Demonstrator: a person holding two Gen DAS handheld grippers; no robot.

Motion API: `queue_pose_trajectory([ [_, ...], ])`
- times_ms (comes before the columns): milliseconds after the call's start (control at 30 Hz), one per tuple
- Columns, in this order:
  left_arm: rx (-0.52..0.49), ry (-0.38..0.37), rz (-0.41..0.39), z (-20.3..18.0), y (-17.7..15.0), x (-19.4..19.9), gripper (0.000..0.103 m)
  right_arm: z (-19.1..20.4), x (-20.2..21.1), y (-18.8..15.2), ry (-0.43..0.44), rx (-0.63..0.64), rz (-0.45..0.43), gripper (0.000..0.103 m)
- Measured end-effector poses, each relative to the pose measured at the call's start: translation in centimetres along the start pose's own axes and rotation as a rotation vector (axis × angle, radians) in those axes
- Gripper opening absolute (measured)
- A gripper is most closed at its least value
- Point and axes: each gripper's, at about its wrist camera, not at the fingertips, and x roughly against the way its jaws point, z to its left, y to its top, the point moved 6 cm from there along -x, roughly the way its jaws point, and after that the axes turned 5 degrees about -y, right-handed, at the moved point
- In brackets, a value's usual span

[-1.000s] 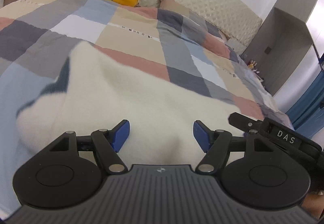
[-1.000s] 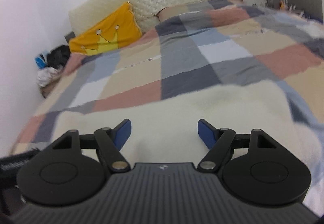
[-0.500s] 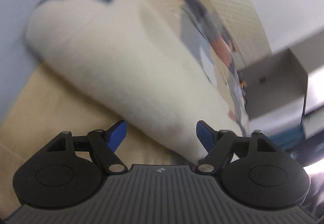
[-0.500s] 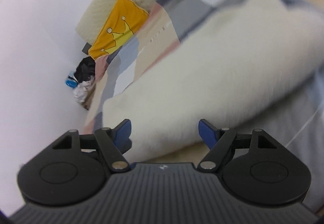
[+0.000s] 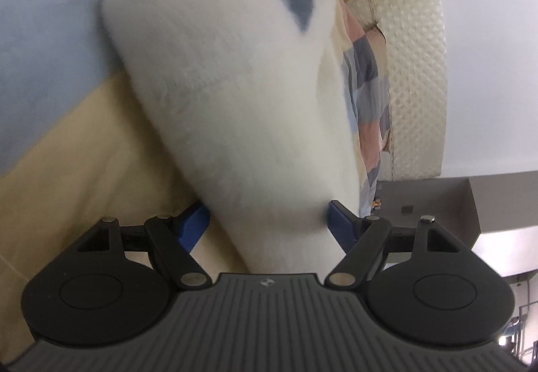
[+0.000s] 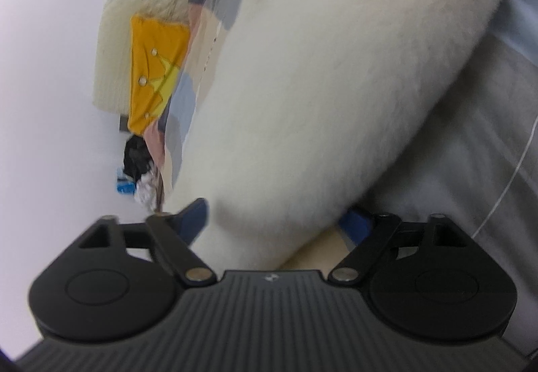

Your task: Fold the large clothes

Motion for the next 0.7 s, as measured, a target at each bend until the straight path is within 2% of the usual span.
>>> queue_pose_trajectory([
  [200,0.048,-0.004,-0.055,0.8,0.5,1.1,0.08,-1.6,1.0,1.1,0.023,-0.107,-0.039,0.103],
  [433,0.133,-0.022,-0.121,2.4,1.9,2.9,0.079,-3.7,3.4,3.7,0.006,-0.238,-0.224,0.103],
  [533,0.132,-0.009,-0.136,2.3,2.6,2.7,0.076,-4.7,4.0,4.6,0.007,-0.283,-0.28,0.103],
  [600,0.123,-0.002,-0.144,2.4,2.9,2.7,0.076,-4.9,3.8,4.6,0.006,-0.286,-0.282,0.103],
  [700,0.111,0.011,-0.154,2.4,3.1,2.4,0.073,-4.6,2.4,4.0,-0.005,-0.27,-0.231,0.096],
])
